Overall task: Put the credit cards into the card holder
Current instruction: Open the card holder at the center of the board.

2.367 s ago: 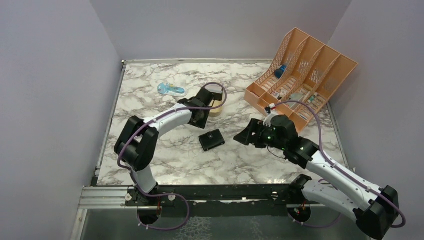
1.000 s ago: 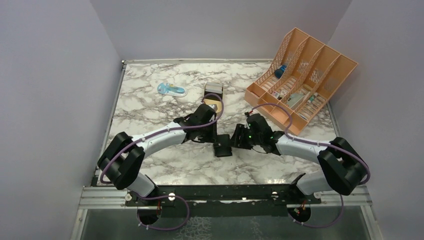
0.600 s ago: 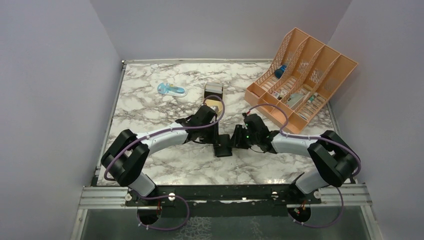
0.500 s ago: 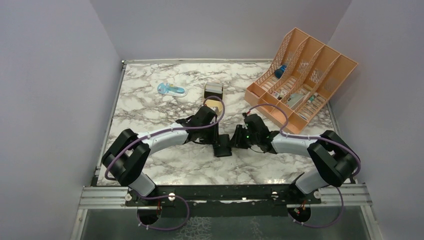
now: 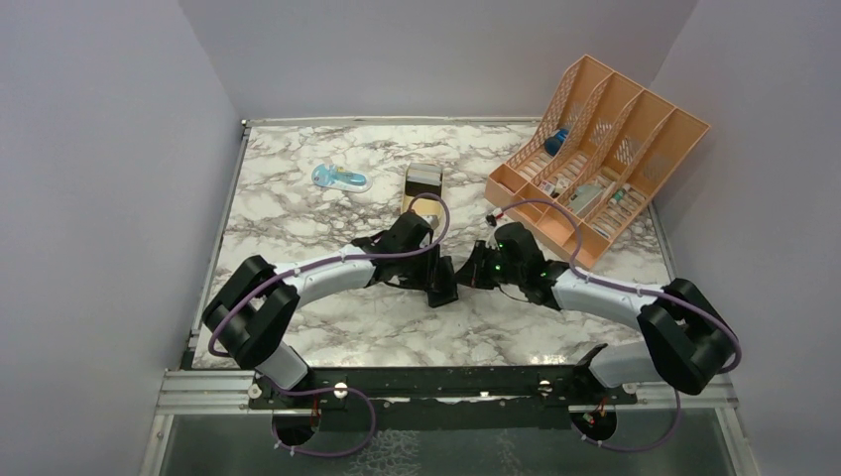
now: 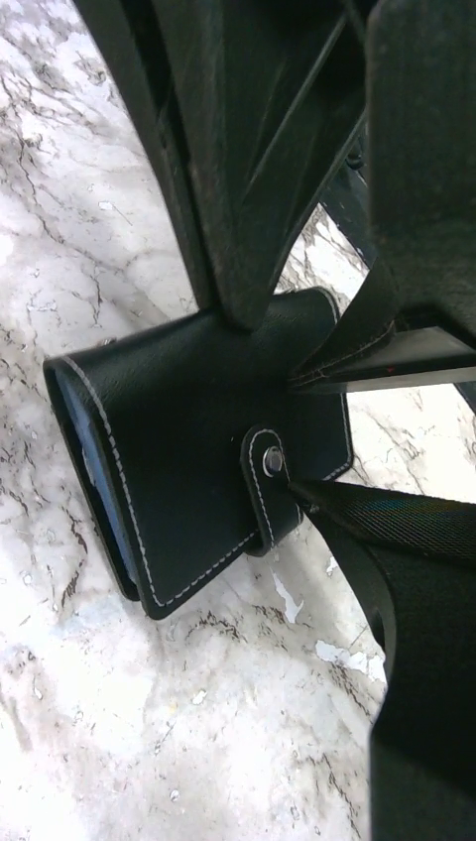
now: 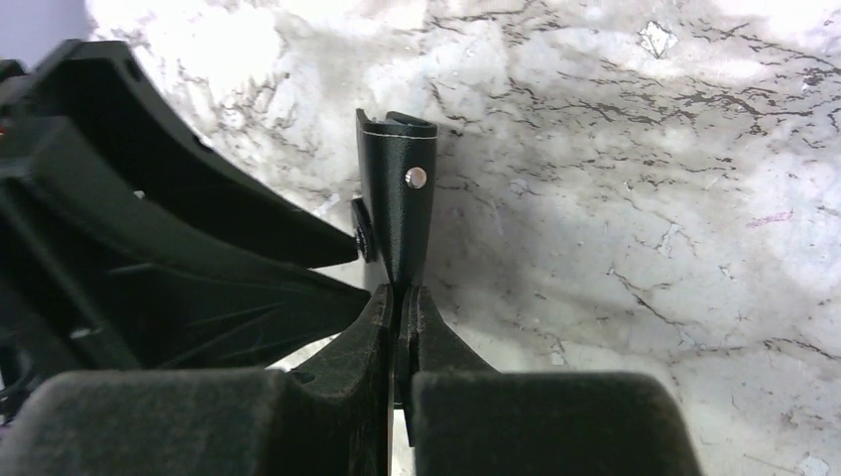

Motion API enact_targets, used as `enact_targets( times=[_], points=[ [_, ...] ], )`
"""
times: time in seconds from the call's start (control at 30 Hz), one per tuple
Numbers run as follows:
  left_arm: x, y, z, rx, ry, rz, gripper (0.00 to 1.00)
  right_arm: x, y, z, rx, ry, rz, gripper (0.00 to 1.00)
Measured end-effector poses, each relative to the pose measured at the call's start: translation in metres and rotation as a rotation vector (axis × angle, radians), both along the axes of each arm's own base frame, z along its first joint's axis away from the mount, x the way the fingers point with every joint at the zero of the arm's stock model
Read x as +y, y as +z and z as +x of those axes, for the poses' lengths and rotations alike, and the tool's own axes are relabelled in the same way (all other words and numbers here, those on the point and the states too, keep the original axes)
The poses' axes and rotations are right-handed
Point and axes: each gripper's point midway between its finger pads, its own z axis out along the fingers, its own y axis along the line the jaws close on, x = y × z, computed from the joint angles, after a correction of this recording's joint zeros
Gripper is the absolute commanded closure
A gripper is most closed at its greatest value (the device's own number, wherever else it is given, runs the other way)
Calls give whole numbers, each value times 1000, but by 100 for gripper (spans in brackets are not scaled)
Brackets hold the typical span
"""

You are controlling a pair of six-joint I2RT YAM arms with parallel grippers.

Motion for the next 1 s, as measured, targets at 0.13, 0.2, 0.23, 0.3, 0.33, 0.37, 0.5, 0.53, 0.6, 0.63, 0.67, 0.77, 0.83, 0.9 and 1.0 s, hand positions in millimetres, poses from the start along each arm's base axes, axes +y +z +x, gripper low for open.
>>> enact_targets(
  times=[0.13, 0.2, 0.23, 0.3, 0.33, 0.37, 0.5, 0.53, 0.6, 0.63, 0.67, 0.77, 0.83, 0.9, 1.0],
  points=[
    [-3, 3, 1, -5, -4, -7, 59, -1, 16, -2, -33, 2, 30, 99],
    [-5, 5, 3, -10, -4, -11, 59, -2, 20, -4, -41, 5, 39, 99],
    [-6, 5, 4, -10, -5, -11, 59, -3, 21, -5, -42, 8, 41, 99],
    [-7, 4, 5, -9, -9, -7, 59, -3, 22, -7, -42, 16, 42, 99],
    [-7, 3, 6, -9, -12, -4, 59, -3, 22, -8, -40, 19, 40, 99],
    [-7, 1, 5, -9, -14, 0, 59, -3, 22, -9, -36, 22, 40, 99],
    [-6, 0, 7, -16, -19, 14, 60, -3, 21, -12, -31, 38, 41, 99],
    [-6, 0, 8, -22, -23, 18, 60, -3, 21, -12, -31, 39, 41, 99],
    [-6, 0, 9, -25, -23, 23, 63, -2, 22, -12, -33, 39, 42, 99],
    [-7, -1, 10, -26, -23, 26, 64, -2, 22, -12, -33, 40, 42, 99],
    [-7, -1, 11, -27, -24, 29, 66, -3, 22, -12, -33, 40, 42, 99],
    [-9, -3, 12, -30, -28, 35, 71, -3, 21, -12, -31, 40, 39, 99],
    [-10, -3, 13, -29, -31, 39, 75, -3, 21, -12, -33, 42, 37, 99],
    [-11, -2, 13, -33, -33, 43, 80, -4, 21, -12, -33, 41, 35, 99],
    [-13, -1, 16, -38, -31, 50, 87, -5, 22, -12, -35, 40, 35, 99]
  ],
)
